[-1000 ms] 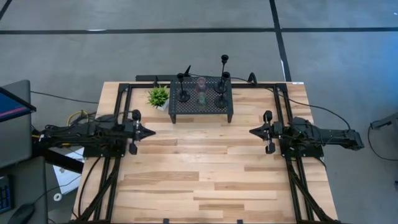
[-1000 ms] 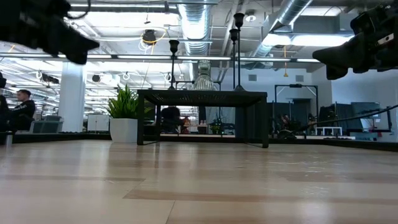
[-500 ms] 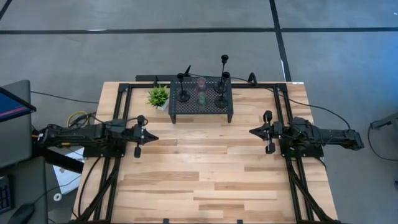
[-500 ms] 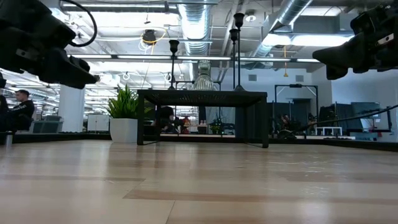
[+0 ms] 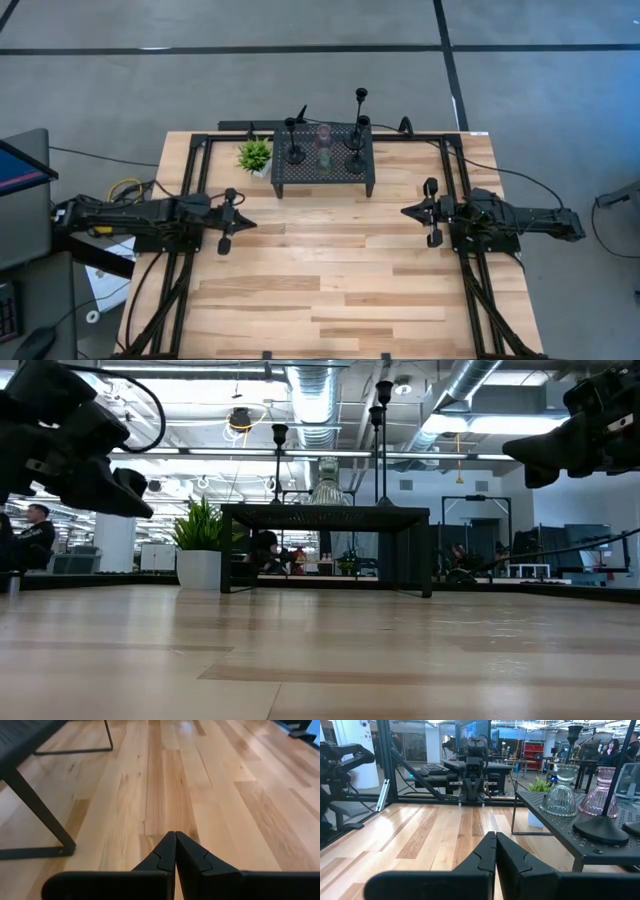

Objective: Pick & Place candle stick holders
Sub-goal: Return to Home Position

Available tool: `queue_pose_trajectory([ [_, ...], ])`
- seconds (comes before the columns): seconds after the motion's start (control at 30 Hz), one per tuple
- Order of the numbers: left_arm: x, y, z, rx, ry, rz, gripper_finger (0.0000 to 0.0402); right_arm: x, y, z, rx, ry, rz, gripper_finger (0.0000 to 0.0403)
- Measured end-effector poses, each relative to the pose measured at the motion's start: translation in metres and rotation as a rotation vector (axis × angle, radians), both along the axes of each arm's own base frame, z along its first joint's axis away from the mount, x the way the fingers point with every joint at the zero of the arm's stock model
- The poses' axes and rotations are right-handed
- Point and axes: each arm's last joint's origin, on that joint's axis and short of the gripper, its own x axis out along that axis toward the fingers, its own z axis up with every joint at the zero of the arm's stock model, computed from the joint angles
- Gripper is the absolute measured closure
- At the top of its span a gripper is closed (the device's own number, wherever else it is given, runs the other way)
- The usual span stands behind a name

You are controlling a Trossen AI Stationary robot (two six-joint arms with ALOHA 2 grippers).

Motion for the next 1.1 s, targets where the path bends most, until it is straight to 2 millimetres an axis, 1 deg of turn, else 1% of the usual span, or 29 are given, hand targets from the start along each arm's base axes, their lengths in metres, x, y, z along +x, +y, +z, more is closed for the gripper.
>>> queue_pose_trajectory([
  [0.57, 0.007, 0.000, -0.012, -0.002, 0.133, 0.000, 0.0394, 0.000, 0.000, 0.000, 0.000, 0.000, 0.000, 0.0403],
  [0.9, 0.009, 0.000, -0.015, -0.002, 0.173, 0.000, 0.0394, 0.000, 0.000, 0.000, 0.000, 0.000, 0.000, 0.0403],
  [1.1, 0.009, 0.000, -0.015, -0.002, 0.168, 0.000, 0.0394, 0.000, 0.000, 0.000, 0.000, 0.001, 0.000, 0.0403],
])
